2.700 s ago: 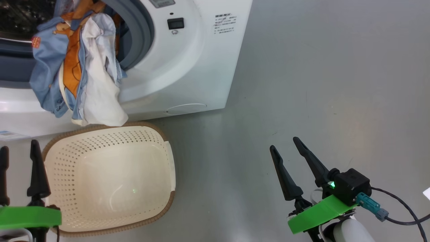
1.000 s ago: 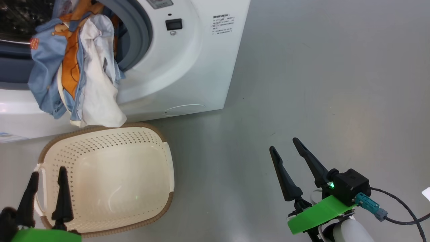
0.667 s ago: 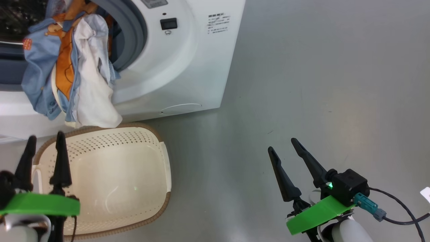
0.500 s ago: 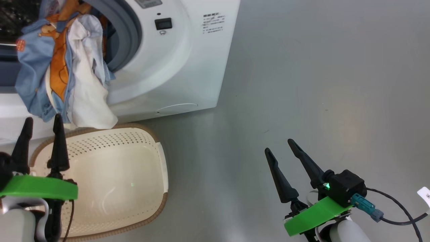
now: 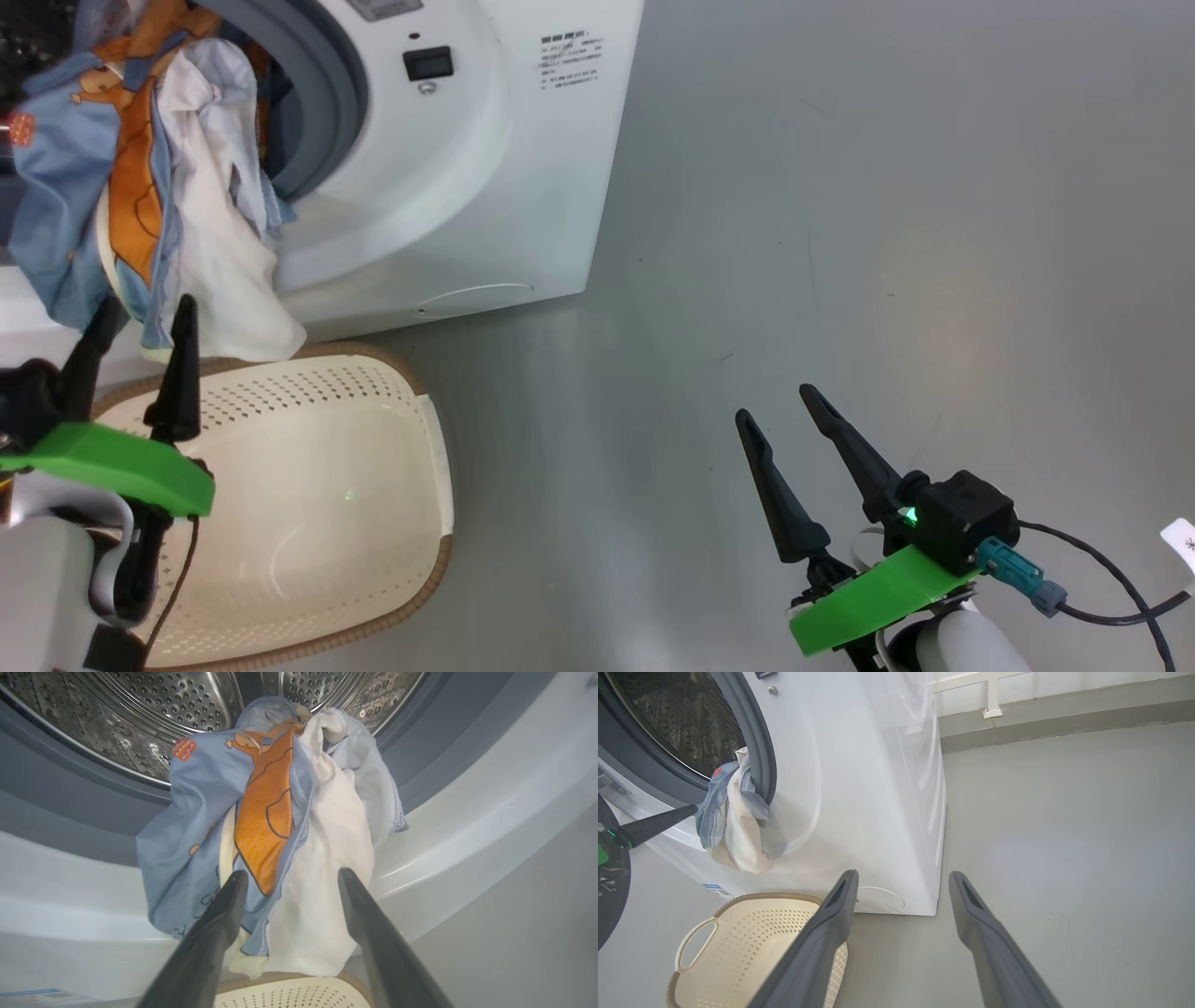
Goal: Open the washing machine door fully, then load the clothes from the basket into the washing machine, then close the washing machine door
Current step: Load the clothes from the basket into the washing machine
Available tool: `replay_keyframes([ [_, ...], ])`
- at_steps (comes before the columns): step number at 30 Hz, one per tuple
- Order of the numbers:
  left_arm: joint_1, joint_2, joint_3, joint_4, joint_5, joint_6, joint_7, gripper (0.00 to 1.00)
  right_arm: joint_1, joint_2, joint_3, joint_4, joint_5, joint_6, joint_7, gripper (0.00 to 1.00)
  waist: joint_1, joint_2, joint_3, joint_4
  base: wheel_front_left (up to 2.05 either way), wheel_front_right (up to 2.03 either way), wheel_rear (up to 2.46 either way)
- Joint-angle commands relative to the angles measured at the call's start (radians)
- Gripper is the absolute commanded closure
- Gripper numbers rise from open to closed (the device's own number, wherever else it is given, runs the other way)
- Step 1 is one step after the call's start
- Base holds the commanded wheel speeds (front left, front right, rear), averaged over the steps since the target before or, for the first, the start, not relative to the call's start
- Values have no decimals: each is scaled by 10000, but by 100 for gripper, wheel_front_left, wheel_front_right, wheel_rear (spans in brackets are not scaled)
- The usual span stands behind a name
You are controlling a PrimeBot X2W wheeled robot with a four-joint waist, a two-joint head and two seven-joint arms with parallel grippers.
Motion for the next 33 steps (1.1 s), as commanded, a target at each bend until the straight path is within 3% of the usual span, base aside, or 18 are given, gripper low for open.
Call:
replay_keyframes([
  [1, -417, 544, 151, 78, -132, -16, 58, 0, 92, 42, 275, -234, 110, 62, -48, 0, 0, 0, 11, -21, 0, 0, 0],
  [11, -1665, 827, -462, 1844, -470, 1, 885, 0, 116, 42, 308, -236, 160, 62, -48, 0, 0, 0, 112, -143, 0, 0, 0],
  [25, -3462, 832, -273, 4070, -992, 172, 1892, 0, 25, 42, 441, -292, 272, 62, -48, 0, 0, 0, 641, -356, 0, 0, 0],
  [33, -4247, 740, -160, 4375, -1559, 32, 1466, 0, -37, 42, 489, -295, 410, 62, -48, 0, 0, 0, 898, -482, 0, 0, 0],
])
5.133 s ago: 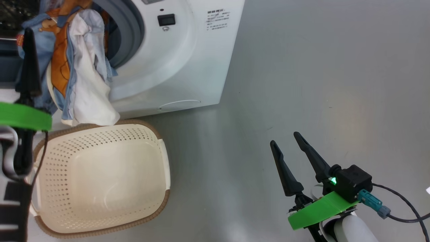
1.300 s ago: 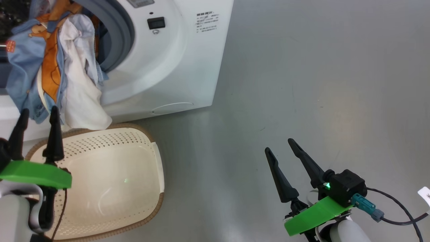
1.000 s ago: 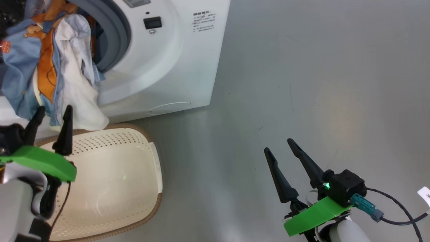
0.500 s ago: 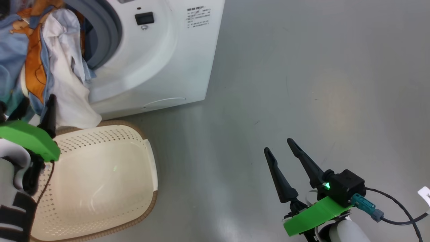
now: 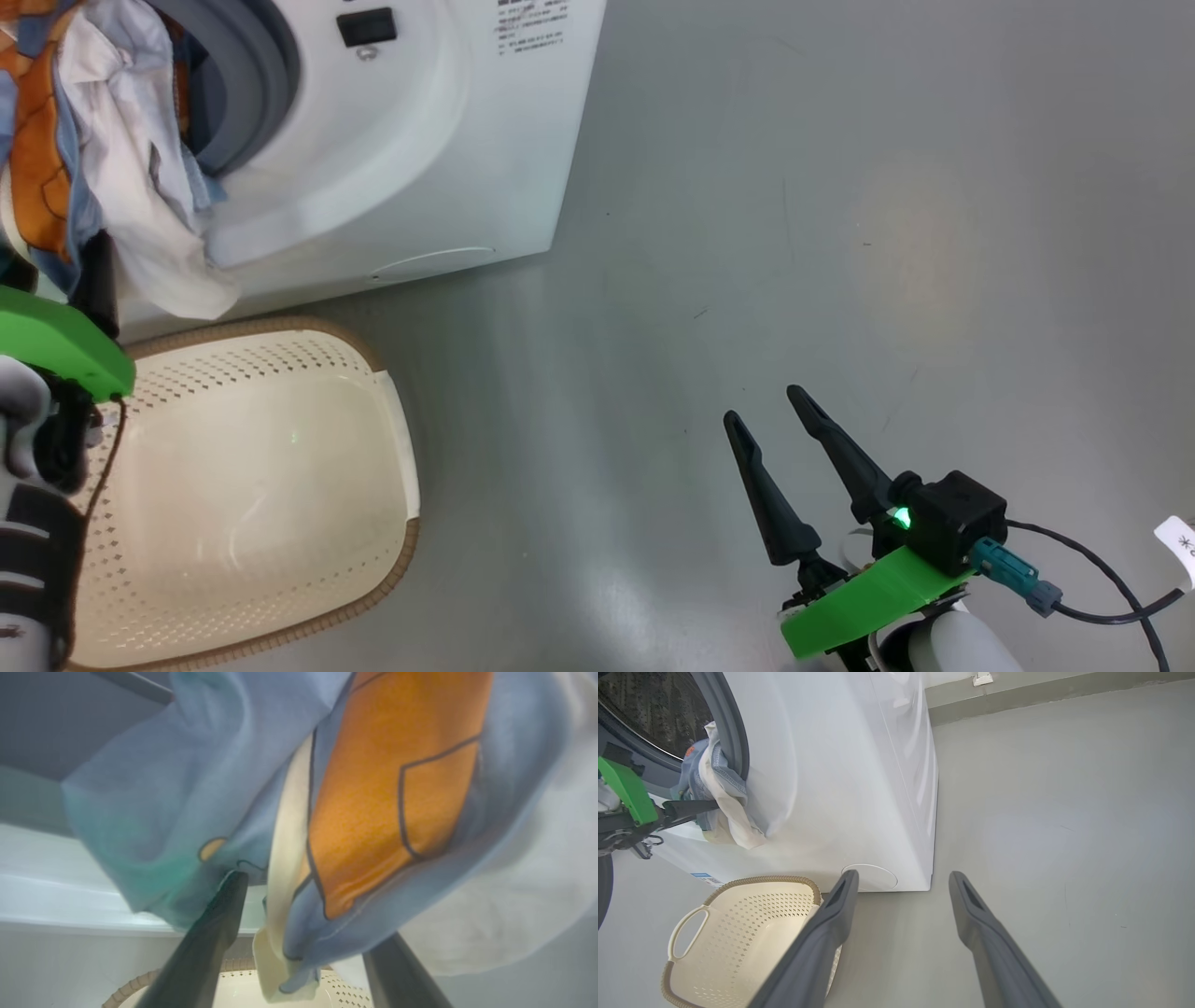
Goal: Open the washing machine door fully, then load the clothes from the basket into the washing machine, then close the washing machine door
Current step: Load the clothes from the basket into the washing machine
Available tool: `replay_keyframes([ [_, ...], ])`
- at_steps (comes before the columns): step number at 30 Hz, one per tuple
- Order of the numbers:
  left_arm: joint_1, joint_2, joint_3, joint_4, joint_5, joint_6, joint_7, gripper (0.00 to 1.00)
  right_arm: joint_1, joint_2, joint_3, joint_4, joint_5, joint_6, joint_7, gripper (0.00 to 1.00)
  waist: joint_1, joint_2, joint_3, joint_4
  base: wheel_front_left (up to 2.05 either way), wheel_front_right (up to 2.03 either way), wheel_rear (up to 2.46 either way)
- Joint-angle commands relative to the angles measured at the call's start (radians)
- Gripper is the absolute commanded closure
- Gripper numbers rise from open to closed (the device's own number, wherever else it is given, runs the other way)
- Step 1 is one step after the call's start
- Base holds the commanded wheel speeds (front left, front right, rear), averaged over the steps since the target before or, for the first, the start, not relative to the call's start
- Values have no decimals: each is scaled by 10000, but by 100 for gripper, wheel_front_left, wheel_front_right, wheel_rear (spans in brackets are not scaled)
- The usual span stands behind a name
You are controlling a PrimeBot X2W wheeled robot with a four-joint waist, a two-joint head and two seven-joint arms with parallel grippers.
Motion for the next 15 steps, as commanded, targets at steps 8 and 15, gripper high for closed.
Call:
replay_keyframes([
  [8, -339, 598, -718, -1490, -1126, -65, -1238, 100, -67, 38, 213, -219, 230, 62, -48, 0, 0, -1, -23, 9, 0, 0, 0],
  [15, 21, 1123, -1627, -2595, -1933, -67, -1706, 100, -65, 38, 153, -92, 277, 62, -48, 0, 0, -1, -274, 168, 0, 0, 0],
])
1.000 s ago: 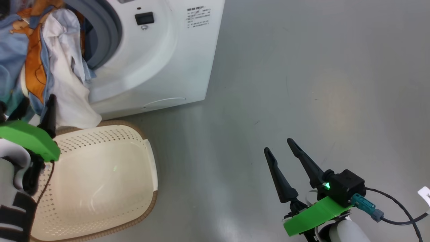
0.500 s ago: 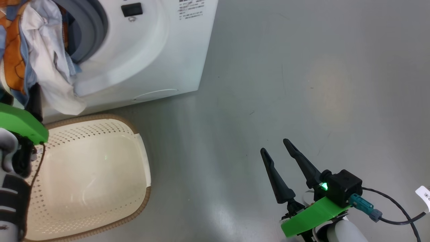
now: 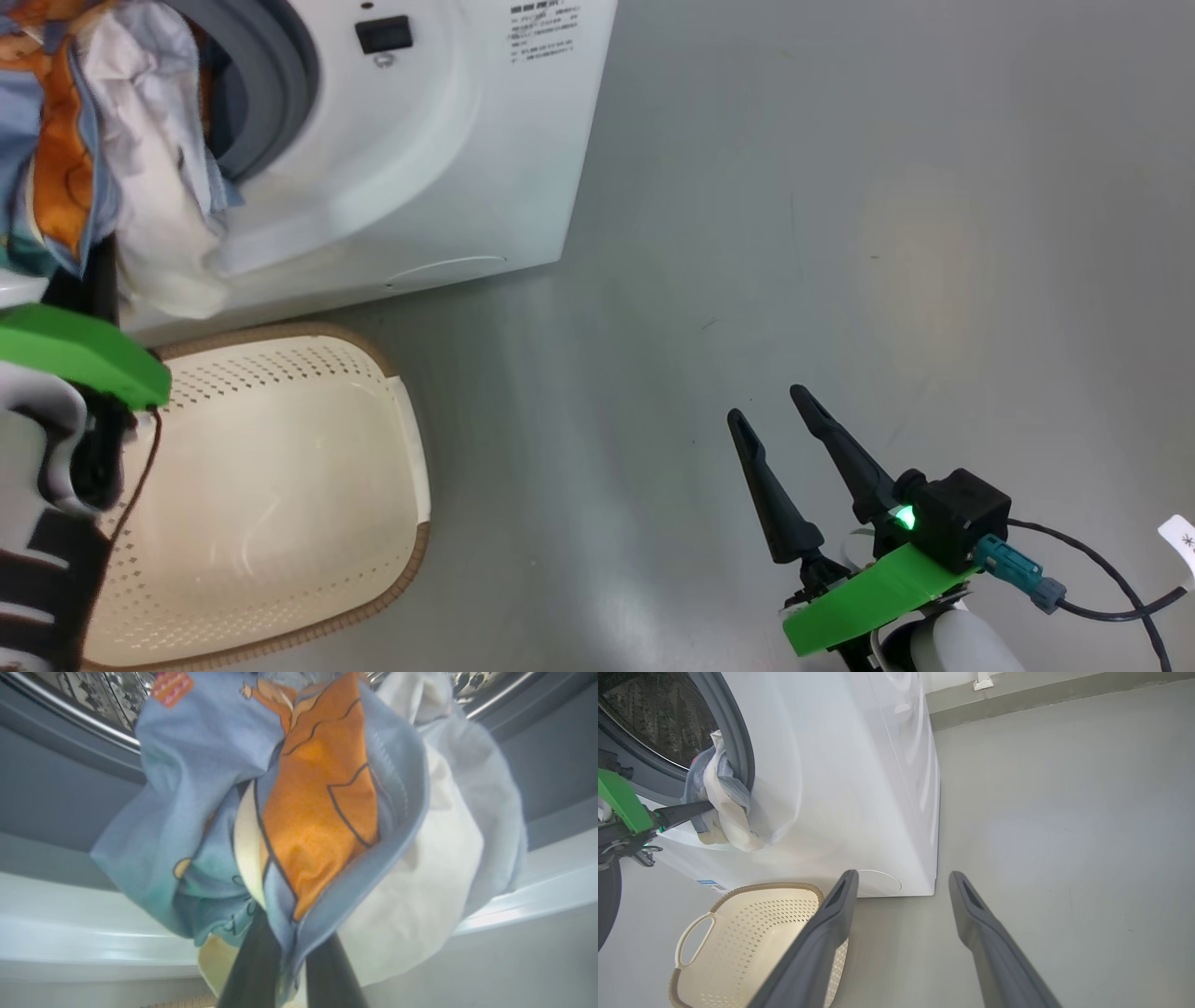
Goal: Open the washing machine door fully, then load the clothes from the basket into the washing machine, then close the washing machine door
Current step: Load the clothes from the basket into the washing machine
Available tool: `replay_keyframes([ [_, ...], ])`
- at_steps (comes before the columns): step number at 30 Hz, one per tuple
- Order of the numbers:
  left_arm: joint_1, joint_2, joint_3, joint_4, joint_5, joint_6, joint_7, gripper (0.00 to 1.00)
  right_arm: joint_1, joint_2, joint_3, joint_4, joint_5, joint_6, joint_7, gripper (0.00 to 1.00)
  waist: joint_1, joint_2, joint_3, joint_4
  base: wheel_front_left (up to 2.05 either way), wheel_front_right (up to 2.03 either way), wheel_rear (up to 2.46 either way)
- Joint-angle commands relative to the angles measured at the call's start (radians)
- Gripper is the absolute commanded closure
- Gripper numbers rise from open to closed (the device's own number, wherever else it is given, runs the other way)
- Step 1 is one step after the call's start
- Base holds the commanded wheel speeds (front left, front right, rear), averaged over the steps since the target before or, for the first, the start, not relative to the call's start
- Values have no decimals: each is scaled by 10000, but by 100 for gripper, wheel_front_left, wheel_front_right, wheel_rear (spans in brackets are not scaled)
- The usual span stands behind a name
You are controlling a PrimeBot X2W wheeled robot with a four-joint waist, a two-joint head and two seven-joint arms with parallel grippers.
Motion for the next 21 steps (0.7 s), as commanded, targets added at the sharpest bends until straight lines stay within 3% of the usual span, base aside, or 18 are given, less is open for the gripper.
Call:
replay_keyframes([
  [1, -741, 719, 218, -964, -51, -106, -503, 100, -31, 40, 179, -148, 52, 62, -49, 0, 0, 0, -117, 83, 0, 0, 0],
  [10, -884, 1114, -42, -1661, -403, -106, -624, 100, -28, 40, 211, -78, 109, 62, -49, 0, 0, 0, -302, 145, 0, 0, 0],
  [21, -1684, 1360, -267, -1569, -223, -107, -654, 100, 23, 40, 269, -97, 151, 62, -49, 0, 0, 0, -254, -44, 0, 0, 0],
])
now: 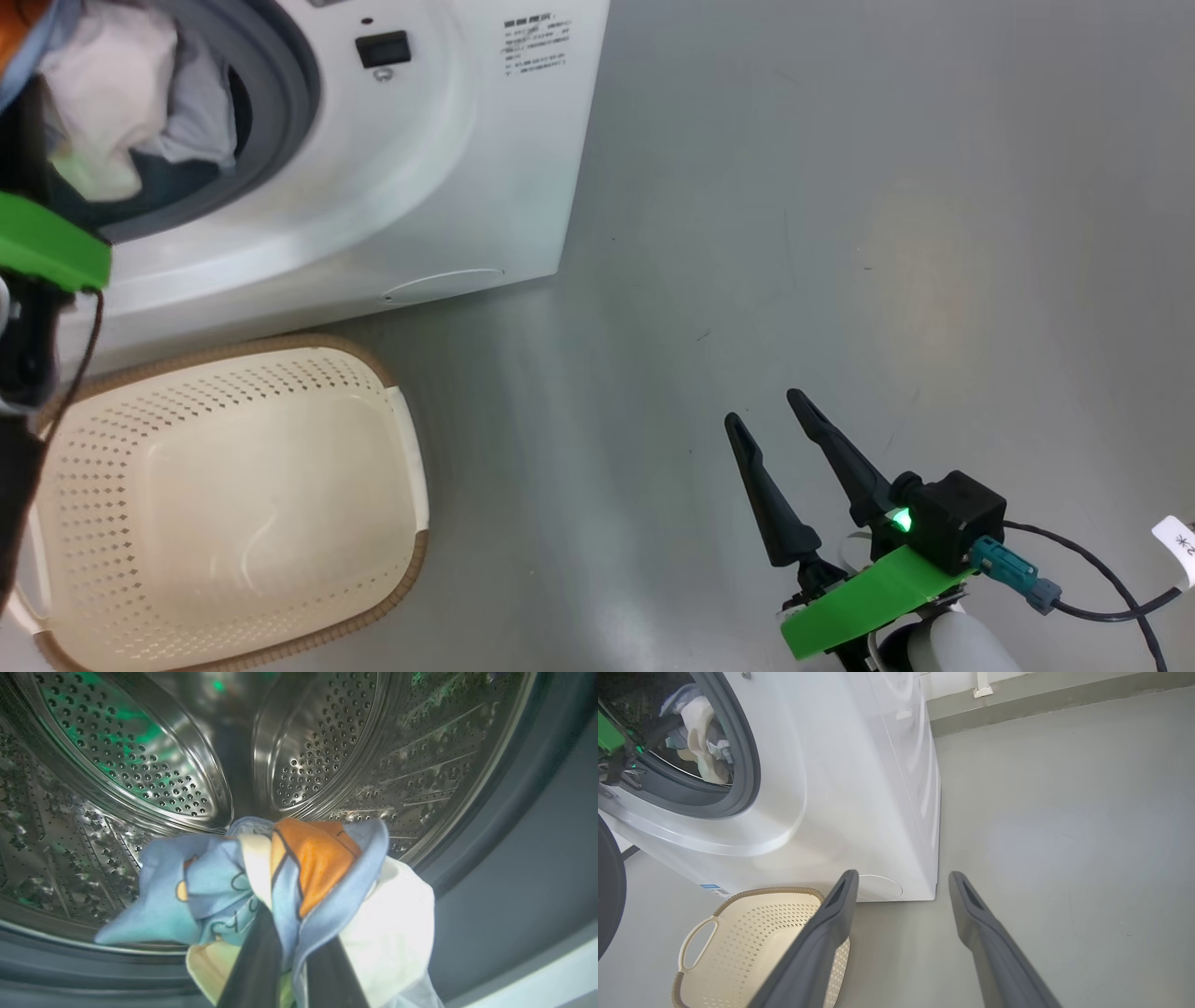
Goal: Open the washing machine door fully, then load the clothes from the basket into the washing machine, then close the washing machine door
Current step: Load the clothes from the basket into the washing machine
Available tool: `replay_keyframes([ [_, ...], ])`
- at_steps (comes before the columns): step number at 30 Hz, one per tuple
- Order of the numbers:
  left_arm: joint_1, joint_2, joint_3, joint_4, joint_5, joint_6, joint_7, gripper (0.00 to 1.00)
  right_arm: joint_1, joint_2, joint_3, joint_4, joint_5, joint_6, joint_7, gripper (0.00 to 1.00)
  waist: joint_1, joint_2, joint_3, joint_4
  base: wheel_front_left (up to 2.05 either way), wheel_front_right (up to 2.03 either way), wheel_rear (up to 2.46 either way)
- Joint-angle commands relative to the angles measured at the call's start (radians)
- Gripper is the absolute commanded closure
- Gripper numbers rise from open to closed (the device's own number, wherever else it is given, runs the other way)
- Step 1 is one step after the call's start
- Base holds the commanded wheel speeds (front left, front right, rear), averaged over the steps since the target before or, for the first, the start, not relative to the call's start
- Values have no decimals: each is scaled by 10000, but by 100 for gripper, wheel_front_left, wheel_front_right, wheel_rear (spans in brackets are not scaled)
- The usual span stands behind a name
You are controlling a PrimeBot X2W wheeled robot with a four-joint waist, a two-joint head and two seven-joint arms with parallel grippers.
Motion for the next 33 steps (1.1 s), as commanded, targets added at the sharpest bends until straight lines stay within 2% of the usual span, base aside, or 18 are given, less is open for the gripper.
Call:
replay_keyframes([
  [1, -375, 607, 229, -99, 126, -26, -122, 100, 19, 40, 232, -206, 120, 62, -49, 0, 0, -1, 28, -30, 0, 0, 0],
  [16, -2040, 1047, -266, 624, -55, -26, -118, 100, 32, 40, 343, -436, 54, 62, -49, 0, 0, -1, 753, -353, 0, 0, 0],
  [33, -3745, 1779, -430, 167, 73, -27, -132, 100, 74, 40, 700, -815, 158, 62, -49, 0, 0, -1, 2267, -722, 0, 0, 0],
])
